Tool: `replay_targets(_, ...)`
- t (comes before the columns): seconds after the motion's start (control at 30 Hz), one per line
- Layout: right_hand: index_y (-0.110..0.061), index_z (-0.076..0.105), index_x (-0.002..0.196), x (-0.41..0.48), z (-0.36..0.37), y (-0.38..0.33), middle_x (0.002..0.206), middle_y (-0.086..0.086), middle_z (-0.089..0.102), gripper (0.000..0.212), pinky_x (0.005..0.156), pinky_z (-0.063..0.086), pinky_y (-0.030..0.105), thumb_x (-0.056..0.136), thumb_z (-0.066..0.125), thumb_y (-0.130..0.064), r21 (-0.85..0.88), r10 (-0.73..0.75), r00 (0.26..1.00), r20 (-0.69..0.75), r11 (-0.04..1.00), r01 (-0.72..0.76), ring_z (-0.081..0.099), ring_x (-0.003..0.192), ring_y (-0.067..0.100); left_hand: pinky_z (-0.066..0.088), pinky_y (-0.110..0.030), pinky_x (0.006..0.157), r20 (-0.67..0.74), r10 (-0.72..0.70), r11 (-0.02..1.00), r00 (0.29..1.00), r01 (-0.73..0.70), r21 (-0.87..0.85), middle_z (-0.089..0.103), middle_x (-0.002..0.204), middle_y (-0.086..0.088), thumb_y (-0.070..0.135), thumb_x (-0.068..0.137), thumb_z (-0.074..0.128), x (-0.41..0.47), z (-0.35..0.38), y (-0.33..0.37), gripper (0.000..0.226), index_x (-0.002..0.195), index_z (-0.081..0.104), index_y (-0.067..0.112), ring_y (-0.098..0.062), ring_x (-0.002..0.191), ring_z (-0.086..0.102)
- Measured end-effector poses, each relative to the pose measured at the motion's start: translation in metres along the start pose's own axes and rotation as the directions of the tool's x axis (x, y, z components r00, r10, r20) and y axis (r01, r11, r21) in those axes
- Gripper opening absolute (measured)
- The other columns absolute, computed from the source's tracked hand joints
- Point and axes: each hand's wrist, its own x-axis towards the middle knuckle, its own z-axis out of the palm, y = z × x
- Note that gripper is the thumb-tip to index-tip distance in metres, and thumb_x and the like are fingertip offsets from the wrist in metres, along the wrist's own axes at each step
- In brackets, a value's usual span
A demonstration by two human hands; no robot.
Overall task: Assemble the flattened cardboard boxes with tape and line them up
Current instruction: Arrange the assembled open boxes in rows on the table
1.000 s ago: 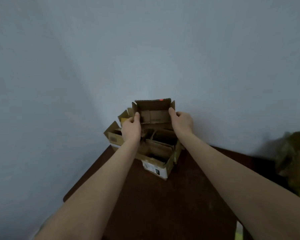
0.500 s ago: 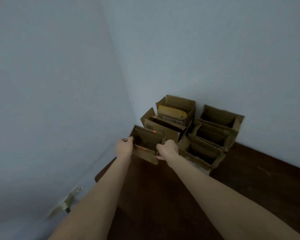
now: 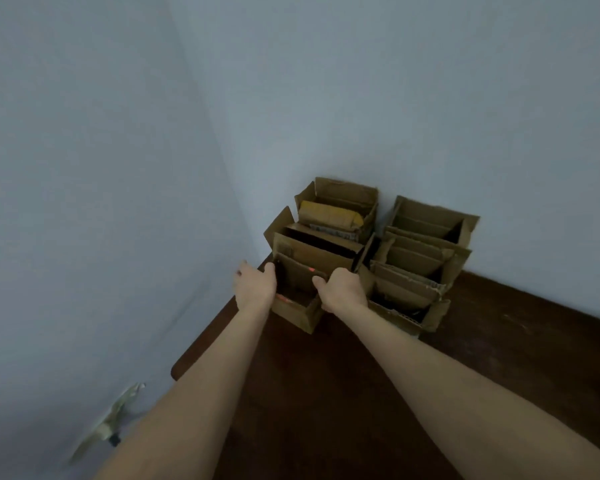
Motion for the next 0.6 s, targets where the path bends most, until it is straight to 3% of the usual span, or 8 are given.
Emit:
replay_targets(0.13, -0.021, 0.052, 0.124, -0.011, -0.050, 0.002, 0.109, 0.002, 0.064, 0.032, 0.072, 0.053, 0.033, 0.098, 0.048, -0.038, -0.048, -0.117, 0.979, -0.170, 0.993, 0.110, 0.063, 0.092, 0.020, 0.040, -0.040, 0.103, -0.031, 0.295, 0.953, 0.955, -0.291, 0.084, 0.035, 0.145, -0.014, 0.028, 0.095, 0.049, -0.024, 0.002, 0.053, 0.051, 0.142, 0.037, 0.011, -0.030, 0.128, 0.043)
replay_targets(0.2, -0.023, 0.052, 0.127, -0.017, -0.083, 0.011, 0.116, 0.001, 0.063, 0.031, 0.072, 0.049, 0.031, 0.099, 0.047, -0.035, -0.052, -0.154, 0.951, -0.267, 0.988, 0.145, 0.060, 0.099, 0.021, 0.041, -0.039, 0.099, 0.046, 0.398, 0.910, 0.916, -0.401, 0.109, 0.039, 0.140, -0.014, 0.027, 0.094, 0.051, -0.046, 0.021, 0.080, 0.046, 0.137, 0.042, 0.013, -0.029, 0.124, 0.045)
replay_targets(0.3, -0.024, 0.053, 0.126, -0.026, -0.135, 0.041, 0.123, 0.000, 0.058, 0.030, 0.085, 0.050, 0.036, 0.097, 0.048, -0.029, 0.008, -0.142, 0.926, -0.350, 0.988, 0.155, 0.056, 0.110, 0.021, 0.040, -0.030, 0.088, 0.226, 0.512, 0.839, 0.829, -0.539, 0.074, 0.042, 0.137, -0.012, 0.025, 0.094, 0.051, -0.089, 0.066, 0.115, 0.042, 0.134, 0.045, 0.013, -0.027, 0.118, 0.049)
replay_targets(0.47, -0.022, 0.055, 0.123, -0.054, -0.227, 0.121, 0.126, 0.001, 0.054, 0.029, 0.089, 0.046, 0.035, 0.097, 0.043, -0.020, 0.055, 0.002, 0.862, -0.507, 0.998, 0.029, 0.053, 0.113, 0.022, 0.041, -0.019, 0.072, 0.460, 0.605, 0.735, 0.649, -0.678, -0.010, 0.053, 0.131, -0.010, 0.020, 0.094, 0.052, -0.188, 0.151, 0.158, 0.039, 0.132, 0.049, 0.010, -0.017, 0.101, 0.055)
replay_targets(0.6, -0.024, 0.056, 0.121, -0.086, -0.287, 0.189, 0.127, 0.001, 0.053, 0.029, 0.088, 0.046, 0.035, 0.097, 0.041, -0.017, 0.101, 0.119, 0.773, -0.623, 0.992, -0.072, 0.053, 0.113, 0.021, 0.040, -0.030, 0.095, 0.607, 0.620, 0.680, 0.497, -0.727, -0.099, 0.052, 0.135, -0.013, 0.019, 0.094, 0.051, -0.277, 0.205, 0.182, 0.041, 0.133, 0.049, 0.007, -0.026, 0.121, 0.051)
